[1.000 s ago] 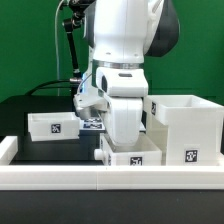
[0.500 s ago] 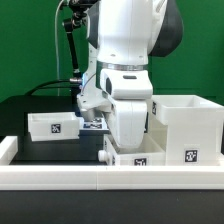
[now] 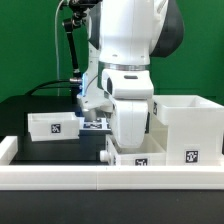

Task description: Assemble drawer

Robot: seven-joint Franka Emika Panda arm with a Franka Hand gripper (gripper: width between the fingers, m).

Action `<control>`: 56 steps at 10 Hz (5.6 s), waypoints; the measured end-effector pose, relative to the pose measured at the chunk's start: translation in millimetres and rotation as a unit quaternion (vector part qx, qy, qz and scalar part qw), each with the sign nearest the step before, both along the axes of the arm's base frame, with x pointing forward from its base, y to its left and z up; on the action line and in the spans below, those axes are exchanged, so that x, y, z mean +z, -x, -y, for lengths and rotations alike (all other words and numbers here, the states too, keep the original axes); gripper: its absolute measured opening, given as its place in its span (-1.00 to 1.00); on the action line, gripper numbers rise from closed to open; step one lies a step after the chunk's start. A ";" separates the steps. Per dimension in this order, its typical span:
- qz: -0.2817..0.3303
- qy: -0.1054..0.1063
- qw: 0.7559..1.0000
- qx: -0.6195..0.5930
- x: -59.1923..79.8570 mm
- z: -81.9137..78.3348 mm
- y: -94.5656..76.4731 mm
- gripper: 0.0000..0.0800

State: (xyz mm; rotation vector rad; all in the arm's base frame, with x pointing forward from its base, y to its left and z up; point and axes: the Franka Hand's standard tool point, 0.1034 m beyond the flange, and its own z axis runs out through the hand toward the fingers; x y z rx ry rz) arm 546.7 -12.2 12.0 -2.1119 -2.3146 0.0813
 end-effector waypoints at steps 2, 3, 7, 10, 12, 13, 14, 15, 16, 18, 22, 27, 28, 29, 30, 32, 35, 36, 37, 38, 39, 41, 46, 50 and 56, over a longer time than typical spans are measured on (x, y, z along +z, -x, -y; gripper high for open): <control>0.000 0.000 1.000 0.000 -0.2 -0.6 0.0 -0.90; 0.000 0.000 1.000 -0.001 -0.2 -0.8 0.0 -0.90; 0.012 -0.002 1.000 -0.029 -1.7 -7.2 -0.1 -0.90; 0.012 -0.002 0.999 -0.030 -1.8 -6.7 0.0 -0.90; 0.012 -0.002 0.999 -0.036 -1.4 -12.4 -0.9 -0.90; 0.012 -0.003 0.999 -0.034 -1.6 -14.8 -1.1 -0.90; 0.012 -0.003 0.999 -0.032 -1.7 -16.9 -1.1 -0.90; 0.012 -0.004 0.999 -0.030 -1.8 -19.7 -1.0 -0.90; 0.012 -0.004 1.000 -0.028 -1.8 -22.7 -0.9 -0.90; 0.013 -0.004 0.999 -0.029 -1.9 -26.2 -0.9 -0.90; 0.013 -0.004 0.999 -0.030 -2.2 -25.4 -0.7 -0.45; 0.011 0.000 0.998 -0.054 16.9 -32.5 -5.2 0.57; 0.011 0.002 0.998 -0.055 26.3 -32.4 -6.6 0.61; 0.007 0.004 0.998 -0.057 36.1 -29.8 -7.7 0.61; 0.007 0.007 0.998 -0.057 46.0 -23.8 -11.0 0.62; 0.005 0.009 0.999 -0.032 53.1 4.8 -20.6 0.62; 0.005 0.009 0.999 -0.034 55.3 27.3 -32.4 0.62; 0.003 0.003 1.000 -0.021 53.8 33.8 -31.7 0.62; -0.002 -0.026 1.000 -0.013 46.7 43.2 -32.1 0.62; -0.004 -0.044 0.999 -0.014 43.8 48.1 -36.6 0.62; -0.005 -0.069 0.998 -0.006 39.0 51.0 -36.7 0.62; -0.016 -0.113 0.993 -0.009 25.4 54.3 -28.8 0.62; -0.026 -0.138 0.990 -0.013 9.9 19.7 -38.0 0.62; -0.027 -0.140 0.990 -0.015 8.4 16.1 -39.4 0.62; -0.030 -0.142 0.987 -0.062 6.9 -1.7 -38.2 0.62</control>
Offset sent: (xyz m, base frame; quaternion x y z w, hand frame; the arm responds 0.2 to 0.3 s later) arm 0.0023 0.0153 -0.0003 -0.0049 0.0096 0.0164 0.9998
